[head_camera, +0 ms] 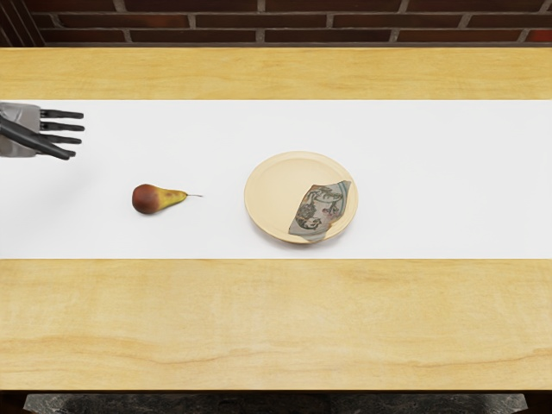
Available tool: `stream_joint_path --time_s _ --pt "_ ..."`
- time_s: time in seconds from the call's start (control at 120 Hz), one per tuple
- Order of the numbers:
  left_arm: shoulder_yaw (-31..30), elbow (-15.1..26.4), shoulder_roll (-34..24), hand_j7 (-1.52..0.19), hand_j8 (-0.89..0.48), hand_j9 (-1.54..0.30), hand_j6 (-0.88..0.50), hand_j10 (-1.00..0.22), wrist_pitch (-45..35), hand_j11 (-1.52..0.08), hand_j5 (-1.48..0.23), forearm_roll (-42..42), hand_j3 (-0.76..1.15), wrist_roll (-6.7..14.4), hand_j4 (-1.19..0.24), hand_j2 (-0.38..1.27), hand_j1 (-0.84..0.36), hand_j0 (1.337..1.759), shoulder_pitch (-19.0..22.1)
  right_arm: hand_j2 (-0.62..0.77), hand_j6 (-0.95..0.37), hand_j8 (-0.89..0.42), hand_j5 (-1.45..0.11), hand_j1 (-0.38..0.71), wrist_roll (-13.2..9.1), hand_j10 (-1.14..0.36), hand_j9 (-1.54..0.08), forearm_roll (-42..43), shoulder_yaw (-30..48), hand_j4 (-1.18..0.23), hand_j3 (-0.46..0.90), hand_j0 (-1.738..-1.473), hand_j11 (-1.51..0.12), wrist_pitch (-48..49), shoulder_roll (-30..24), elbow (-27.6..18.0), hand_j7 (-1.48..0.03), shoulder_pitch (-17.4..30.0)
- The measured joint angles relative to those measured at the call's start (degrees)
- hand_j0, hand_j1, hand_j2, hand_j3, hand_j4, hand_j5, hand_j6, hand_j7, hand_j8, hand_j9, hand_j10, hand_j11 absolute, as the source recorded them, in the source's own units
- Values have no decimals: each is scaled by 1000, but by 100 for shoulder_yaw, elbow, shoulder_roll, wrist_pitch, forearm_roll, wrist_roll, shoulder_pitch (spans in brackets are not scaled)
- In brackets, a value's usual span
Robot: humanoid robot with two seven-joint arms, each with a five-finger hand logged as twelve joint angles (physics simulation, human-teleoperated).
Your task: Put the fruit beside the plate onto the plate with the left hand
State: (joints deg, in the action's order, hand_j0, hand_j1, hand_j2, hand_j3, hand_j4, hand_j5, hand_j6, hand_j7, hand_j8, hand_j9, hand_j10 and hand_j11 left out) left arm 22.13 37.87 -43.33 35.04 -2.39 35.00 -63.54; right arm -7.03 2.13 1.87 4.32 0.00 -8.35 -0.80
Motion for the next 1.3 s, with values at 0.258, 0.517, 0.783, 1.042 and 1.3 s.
stream_joint_path --time_s 0.258,0.517,0.783,1.042,1.3 --pt "-19 -4 238 0 2 0 2 2 1 0 0 64 0 0 2 0 349 1658 -234 0 0 0 0 -349 8 0 0 -3 3 0 0 -1658 0 6 0 -1 0 -7" --pt "-52 5 1108 0 1 0 1 1 -1 0 0 1500 0 0 0 -1 349 1658 -764 0 0 0 0 -349 9 0 0 -3 -1 0 0 -1658 0 1 0 0 0 -8" --pt "-143 1286 1192 -1 -2 -1 -2 -1 -2 -1 -1 2828 0 0 -2 0 348 1658 -739 0 0 0 0 -349 9 0 0 -3 -2 0 0 -1658 0 -1 0 0 0 -16" --pt "-646 2578 1055 -11 -11 -11 -11 -10 -282 -11 -12 3926 0 0 -11 2 339 1658 -730 0 0 0 0 -349 9 0 0 -3 -2 0 0 -1658 0 0 0 0 0 -16" --pt "-794 2891 951 -14 -14 -14 -14 -13 -1129 -14 -14 4249 0 0 -13 3 337 1658 -674 0 0 0 0 -349 9 0 0 -3 -2 0 0 -1658 0 -1 0 0 0 -17"
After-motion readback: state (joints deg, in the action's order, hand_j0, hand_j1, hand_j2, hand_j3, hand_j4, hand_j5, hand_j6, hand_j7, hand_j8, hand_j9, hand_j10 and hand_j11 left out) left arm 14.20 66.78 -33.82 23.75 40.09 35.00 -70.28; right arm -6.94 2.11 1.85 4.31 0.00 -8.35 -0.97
